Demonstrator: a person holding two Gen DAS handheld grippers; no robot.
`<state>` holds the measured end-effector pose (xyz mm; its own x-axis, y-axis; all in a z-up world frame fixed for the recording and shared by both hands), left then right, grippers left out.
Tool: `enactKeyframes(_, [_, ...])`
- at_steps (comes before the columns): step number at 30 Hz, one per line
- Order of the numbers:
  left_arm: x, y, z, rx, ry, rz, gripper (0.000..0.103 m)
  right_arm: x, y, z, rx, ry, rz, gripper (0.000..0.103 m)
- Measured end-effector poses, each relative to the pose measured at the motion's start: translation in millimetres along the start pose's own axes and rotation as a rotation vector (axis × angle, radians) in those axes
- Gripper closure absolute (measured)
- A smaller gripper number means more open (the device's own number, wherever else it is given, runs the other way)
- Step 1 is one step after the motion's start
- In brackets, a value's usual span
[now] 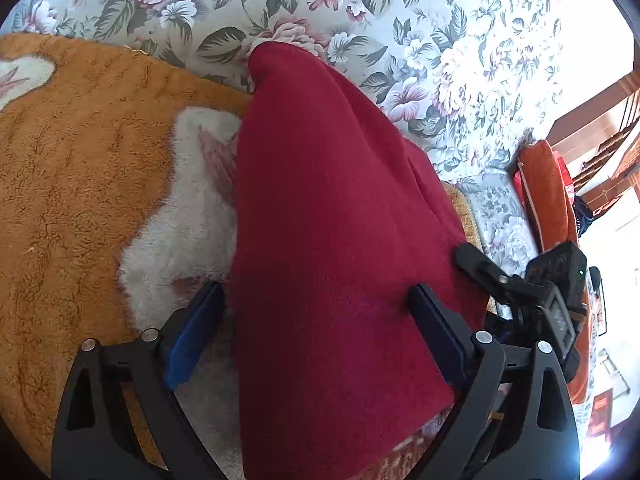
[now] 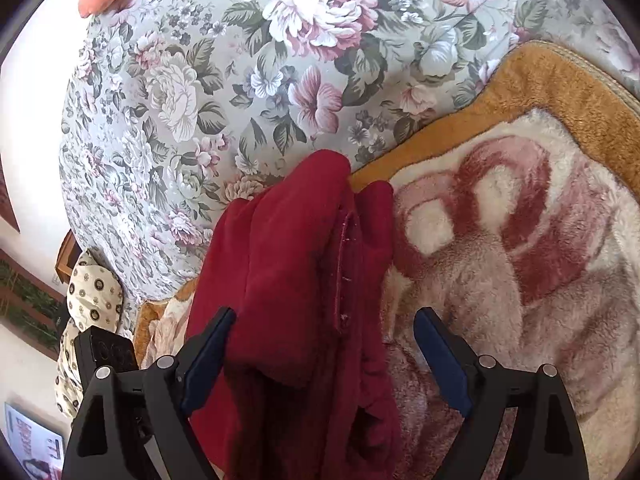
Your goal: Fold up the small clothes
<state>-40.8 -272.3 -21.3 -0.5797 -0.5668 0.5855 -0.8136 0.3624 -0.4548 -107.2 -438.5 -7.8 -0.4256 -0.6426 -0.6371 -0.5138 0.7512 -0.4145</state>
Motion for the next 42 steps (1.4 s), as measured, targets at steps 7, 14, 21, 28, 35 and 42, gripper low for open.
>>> enactKeyframes(7, [0, 1, 3, 0.004, 0.004, 0.003, 0.007, -8, 6, 24, -0.038, 0.009, -0.064, 0.012])
enactKeyframes(14, [17, 4, -6, 0.037, -0.061, 0.118, 0.040, -37, 23, 13, 0.064, 0.106, -0.236, 0.052])
enactKeyframes(21, [45, 30, -66, 0.075, -0.105, 0.194, 0.048, -61, 64, -26, 0.044, 0.062, -0.243, 0.060])
enactKeyframes(28, [51, 98, -106, 0.026, -0.095, 0.149, 0.048, -74, 122, -65, 0.003, 0.012, -0.213, 0.060])
enactKeyframes(35, [31, 148, -90, -0.072, -0.165, 0.085, 0.042, -47, 154, -51, -0.096, 0.165, -0.258, 0.050])
enactKeyframes(42, [27, 150, -106, -0.047, -0.204, 0.065, 0.038, -63, 150, -97, -0.001, 0.195, -0.309, 0.050])
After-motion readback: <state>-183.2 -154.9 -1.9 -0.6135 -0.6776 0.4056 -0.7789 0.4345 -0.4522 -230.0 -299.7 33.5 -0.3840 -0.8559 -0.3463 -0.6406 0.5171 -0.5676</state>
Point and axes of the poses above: each gripper's, at about its wrist camera, not at the fingertips, and z roughly the way its jaws point, x to its right, y to its underside, the point moved 9 cm from there along z, roughly the way its jaws point, and after that the axes turned 7 degrees about z, right-handed, at the moved point
